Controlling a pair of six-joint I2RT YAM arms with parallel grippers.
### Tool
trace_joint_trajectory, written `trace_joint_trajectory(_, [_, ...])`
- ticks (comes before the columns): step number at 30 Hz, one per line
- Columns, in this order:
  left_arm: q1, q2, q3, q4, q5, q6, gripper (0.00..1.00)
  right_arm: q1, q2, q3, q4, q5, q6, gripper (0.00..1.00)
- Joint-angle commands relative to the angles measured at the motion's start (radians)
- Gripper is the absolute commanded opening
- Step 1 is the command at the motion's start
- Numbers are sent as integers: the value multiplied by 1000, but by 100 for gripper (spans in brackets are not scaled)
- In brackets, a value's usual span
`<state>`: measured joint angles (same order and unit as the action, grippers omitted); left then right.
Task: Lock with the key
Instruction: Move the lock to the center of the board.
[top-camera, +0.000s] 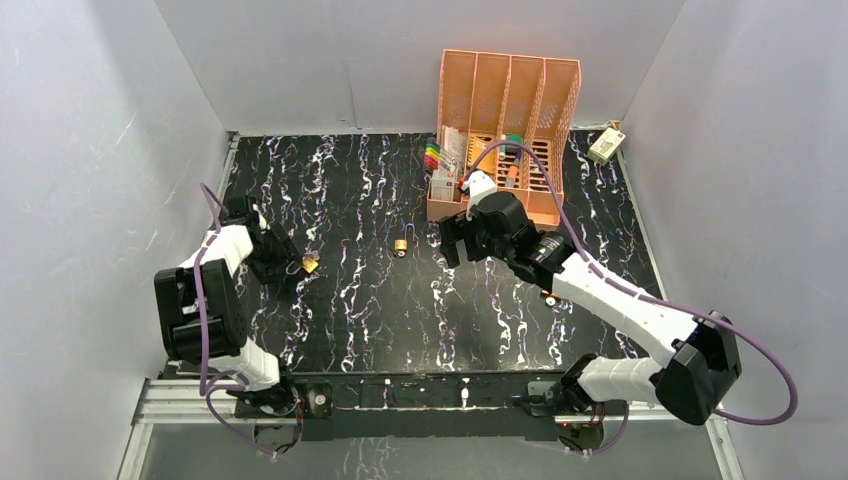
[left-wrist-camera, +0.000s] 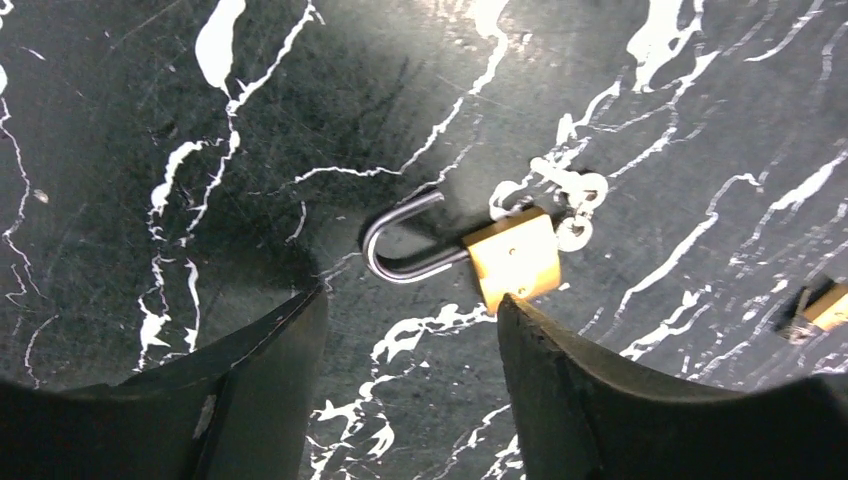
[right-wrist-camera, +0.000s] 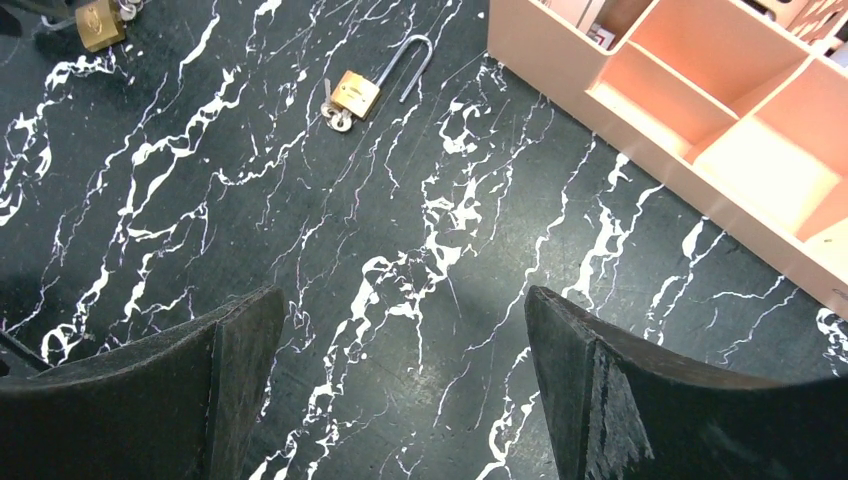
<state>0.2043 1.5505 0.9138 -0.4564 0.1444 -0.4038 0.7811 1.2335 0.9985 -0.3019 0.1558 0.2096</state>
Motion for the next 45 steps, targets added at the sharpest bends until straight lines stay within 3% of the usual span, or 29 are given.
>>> trace_joint_trajectory(1, [0, 5, 3, 1, -73, -2, 58, 3, -56, -11, 42, 39, 2, 98])
trace_joint_trajectory(9, [0, 27, -19, 22, -131, -36, 45, 3, -68, -30, 39, 31, 5, 99])
trace_joint_trajectory(12, [0, 60, -6, 19, -154, -43, 35, 3, -68, -31, 43, 28, 6, 99])
trace_joint_trajectory(17, [1, 123, 11, 11, -167, -47, 30, 4, -80, -39, 41, 35, 8, 99])
trace_joint_trajectory(21, [0, 148, 12, -2, -166, -53, 29, 2, -101, -53, 38, 51, 7, 99])
trace_joint_trajectory(25, [0, 127, -10, -19, -145, -69, 35, 3, -109, -55, 28, 63, 7, 99])
trace_joint_trajectory(30, [-8, 101, -73, -13, -82, -96, 36, 3, -106, -63, 38, 64, 8, 99])
trace_joint_trajectory(45, [-120, 159, -115, 39, -10, -269, 25, 3, -131, -75, 28, 87, 4, 99])
